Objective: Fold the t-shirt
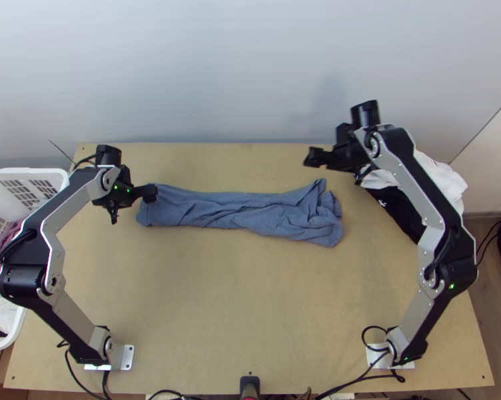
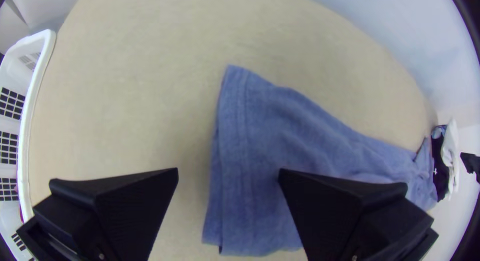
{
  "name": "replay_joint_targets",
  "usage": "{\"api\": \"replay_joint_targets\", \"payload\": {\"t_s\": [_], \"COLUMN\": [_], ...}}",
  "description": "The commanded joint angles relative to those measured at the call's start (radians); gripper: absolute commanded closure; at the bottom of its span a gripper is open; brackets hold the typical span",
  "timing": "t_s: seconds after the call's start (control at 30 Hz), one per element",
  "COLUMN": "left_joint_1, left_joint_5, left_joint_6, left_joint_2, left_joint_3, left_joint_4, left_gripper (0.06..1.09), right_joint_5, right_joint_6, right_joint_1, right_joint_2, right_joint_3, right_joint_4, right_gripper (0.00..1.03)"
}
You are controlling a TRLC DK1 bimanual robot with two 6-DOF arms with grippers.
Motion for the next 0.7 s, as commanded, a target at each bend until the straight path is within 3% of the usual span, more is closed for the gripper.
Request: {"api": "replay_joint_targets", "payload": {"t_s": [0.0,0.3,0.37,0.47,0.67], "left_joint_1": [-0.023,-0.075,-0.083,-0.092,-0.103], "left_joint_5": [0.005,0.003,0.003,0.003,0.003], "left_joint_6": [0.006,0.003,0.003,0.003,-0.007], "left_joint_2": [0.017,0.063,0.067,0.073,0.060], "left_joint_3": [-0.038,-0.020,-0.021,-0.026,-0.050], "left_joint_4": [0.006,0.026,0.026,0.022,0.031], "left_gripper": [0.11,0.12,0.19,0.21,0.57], "right_joint_5": [-0.031,-0.039,-0.045,-0.055,-0.088], "right_joint_6": [0.031,0.031,0.031,0.029,0.031], "right_joint_1": [0.122,0.220,0.237,0.255,0.272], "right_joint_2": [-0.058,-0.018,-0.009,0.006,0.029], "right_joint_3": [-0.053,-0.063,-0.066,-0.084,-0.113], "right_joint_4": [-0.013,-0.013,-0.013,-0.013,-0.012], "right_gripper": [0.03,0.03,0.03,0.03,0.03]}}
